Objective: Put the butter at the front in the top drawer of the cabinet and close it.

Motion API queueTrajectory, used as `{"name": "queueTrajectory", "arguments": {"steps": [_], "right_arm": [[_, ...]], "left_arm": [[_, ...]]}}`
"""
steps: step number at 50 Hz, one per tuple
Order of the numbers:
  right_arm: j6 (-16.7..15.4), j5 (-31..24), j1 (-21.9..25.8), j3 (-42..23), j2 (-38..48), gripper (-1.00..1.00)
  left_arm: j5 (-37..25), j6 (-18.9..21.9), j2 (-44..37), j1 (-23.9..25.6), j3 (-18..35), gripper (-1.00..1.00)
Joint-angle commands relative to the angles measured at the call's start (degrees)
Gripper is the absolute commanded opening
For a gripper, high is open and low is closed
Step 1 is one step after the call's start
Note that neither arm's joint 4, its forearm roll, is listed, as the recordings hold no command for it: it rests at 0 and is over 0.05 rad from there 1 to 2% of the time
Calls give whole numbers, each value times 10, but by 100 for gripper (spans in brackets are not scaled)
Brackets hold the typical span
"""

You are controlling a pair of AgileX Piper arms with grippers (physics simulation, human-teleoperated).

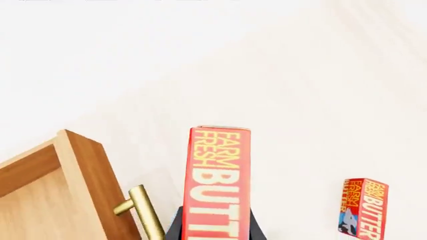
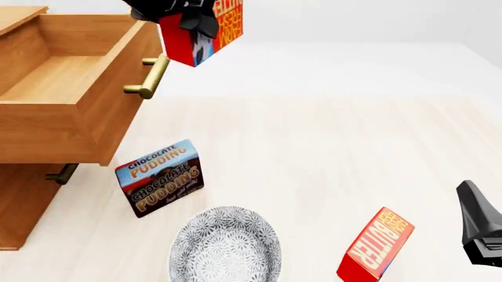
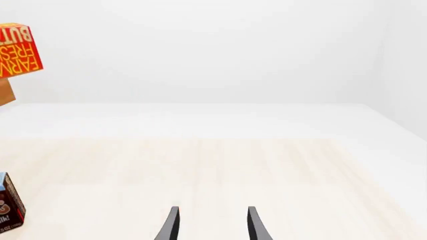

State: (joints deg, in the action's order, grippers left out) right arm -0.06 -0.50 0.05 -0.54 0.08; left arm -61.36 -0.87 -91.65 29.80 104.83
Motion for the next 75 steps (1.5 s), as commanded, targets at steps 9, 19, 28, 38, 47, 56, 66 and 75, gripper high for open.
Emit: {"name": "queueTrajectory", "arguments": {"steps": [9, 19, 28, 38, 47, 56, 66, 75], "right_arm": [[0, 0, 0, 0, 0, 100], [0, 0, 0, 0, 0, 100], [0, 1, 0, 1, 0, 100], [0, 1, 0, 1, 0, 100], [0, 1, 0, 1, 0, 100], [0, 0, 0, 1, 0, 100], [0, 1, 0, 1, 0, 100], [0, 0, 0, 0, 0, 100]], "left_arm": [[-62, 51, 63, -68, 32, -100], [-71, 57, 76, -84, 33, -100], [-85, 65, 131, -143, 6, -100], [-85, 60, 154, -171, -15, -100], [-85, 58, 173, -197, -30, -100], [-85, 49, 182, -221, -46, -100], [-82, 39, 182, -238, -56, -100], [-69, 30, 188, -257, -81, -100]]}}
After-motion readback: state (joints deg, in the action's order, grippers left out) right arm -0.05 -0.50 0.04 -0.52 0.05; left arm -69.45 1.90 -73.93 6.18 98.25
